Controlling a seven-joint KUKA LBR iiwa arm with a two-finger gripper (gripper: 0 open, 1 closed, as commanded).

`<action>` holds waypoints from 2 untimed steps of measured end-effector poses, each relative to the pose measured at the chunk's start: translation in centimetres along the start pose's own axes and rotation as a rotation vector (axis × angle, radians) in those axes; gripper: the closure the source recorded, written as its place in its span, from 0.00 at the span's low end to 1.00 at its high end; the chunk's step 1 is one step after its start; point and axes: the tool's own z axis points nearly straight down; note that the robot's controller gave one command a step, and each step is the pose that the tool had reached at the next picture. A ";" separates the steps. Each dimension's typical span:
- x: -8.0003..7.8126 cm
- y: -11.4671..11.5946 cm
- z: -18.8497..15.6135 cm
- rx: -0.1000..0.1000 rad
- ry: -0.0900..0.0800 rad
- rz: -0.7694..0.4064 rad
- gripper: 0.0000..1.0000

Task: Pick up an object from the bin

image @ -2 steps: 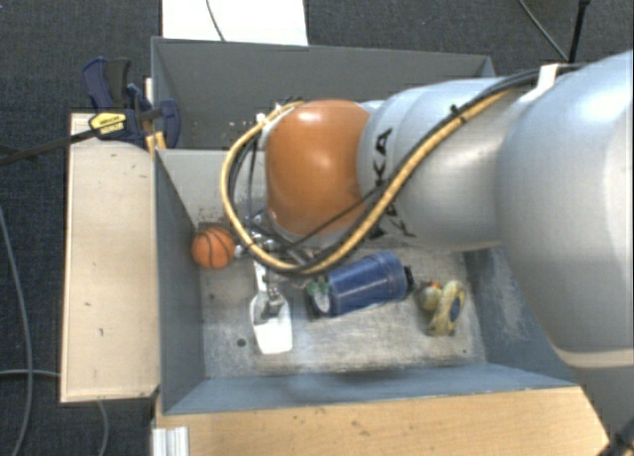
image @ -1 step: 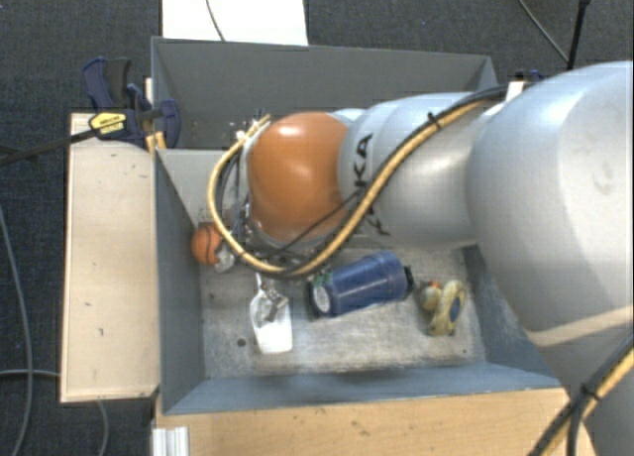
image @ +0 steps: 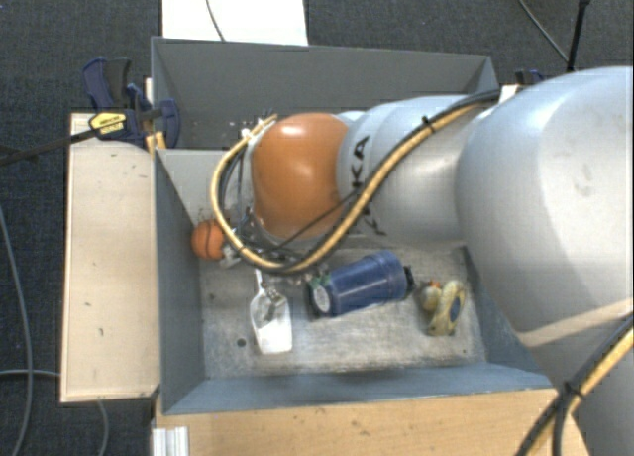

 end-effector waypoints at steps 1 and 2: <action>1.3 0.8 -0.1 0.000 -0.008 -0.262 0.00; 2.6 0.9 -0.3 0.005 -0.008 -0.414 1.00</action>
Offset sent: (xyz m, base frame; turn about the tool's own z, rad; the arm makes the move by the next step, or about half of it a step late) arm -0.0318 -0.0064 -0.0037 -0.4169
